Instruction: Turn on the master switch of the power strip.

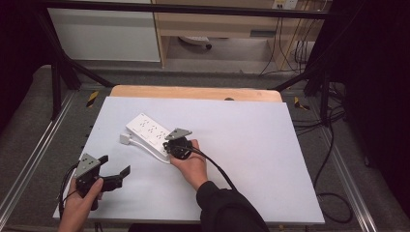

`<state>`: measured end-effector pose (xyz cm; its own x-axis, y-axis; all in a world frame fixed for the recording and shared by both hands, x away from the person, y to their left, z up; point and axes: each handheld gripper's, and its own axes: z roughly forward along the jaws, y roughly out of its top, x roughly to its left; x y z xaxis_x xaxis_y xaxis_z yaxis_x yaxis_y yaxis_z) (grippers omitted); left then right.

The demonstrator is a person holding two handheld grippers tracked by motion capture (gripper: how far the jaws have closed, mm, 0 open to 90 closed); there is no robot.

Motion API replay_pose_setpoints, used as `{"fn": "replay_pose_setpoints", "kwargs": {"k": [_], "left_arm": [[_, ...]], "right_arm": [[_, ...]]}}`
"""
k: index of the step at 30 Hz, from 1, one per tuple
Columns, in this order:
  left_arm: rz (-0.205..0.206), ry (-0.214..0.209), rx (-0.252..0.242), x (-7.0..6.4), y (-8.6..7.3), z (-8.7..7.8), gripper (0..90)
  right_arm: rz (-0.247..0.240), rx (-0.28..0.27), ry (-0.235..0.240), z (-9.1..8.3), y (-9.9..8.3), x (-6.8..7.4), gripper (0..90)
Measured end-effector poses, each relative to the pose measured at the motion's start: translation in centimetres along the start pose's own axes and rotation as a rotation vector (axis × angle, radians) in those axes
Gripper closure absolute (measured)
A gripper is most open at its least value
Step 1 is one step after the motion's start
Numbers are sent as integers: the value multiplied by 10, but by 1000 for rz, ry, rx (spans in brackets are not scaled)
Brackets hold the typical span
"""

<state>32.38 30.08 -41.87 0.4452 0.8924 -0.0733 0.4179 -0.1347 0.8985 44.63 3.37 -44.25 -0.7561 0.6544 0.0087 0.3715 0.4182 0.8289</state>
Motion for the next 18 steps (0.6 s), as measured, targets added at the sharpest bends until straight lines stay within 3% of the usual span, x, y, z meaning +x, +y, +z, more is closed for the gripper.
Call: {"fn": "replay_pose_setpoints", "kwargs": {"k": [18], "left_arm": [[2, 0, 5, 0, 0, 0, 64]], "right_arm": [[7, -8, -3, 2, -2, 0, 900]]}}
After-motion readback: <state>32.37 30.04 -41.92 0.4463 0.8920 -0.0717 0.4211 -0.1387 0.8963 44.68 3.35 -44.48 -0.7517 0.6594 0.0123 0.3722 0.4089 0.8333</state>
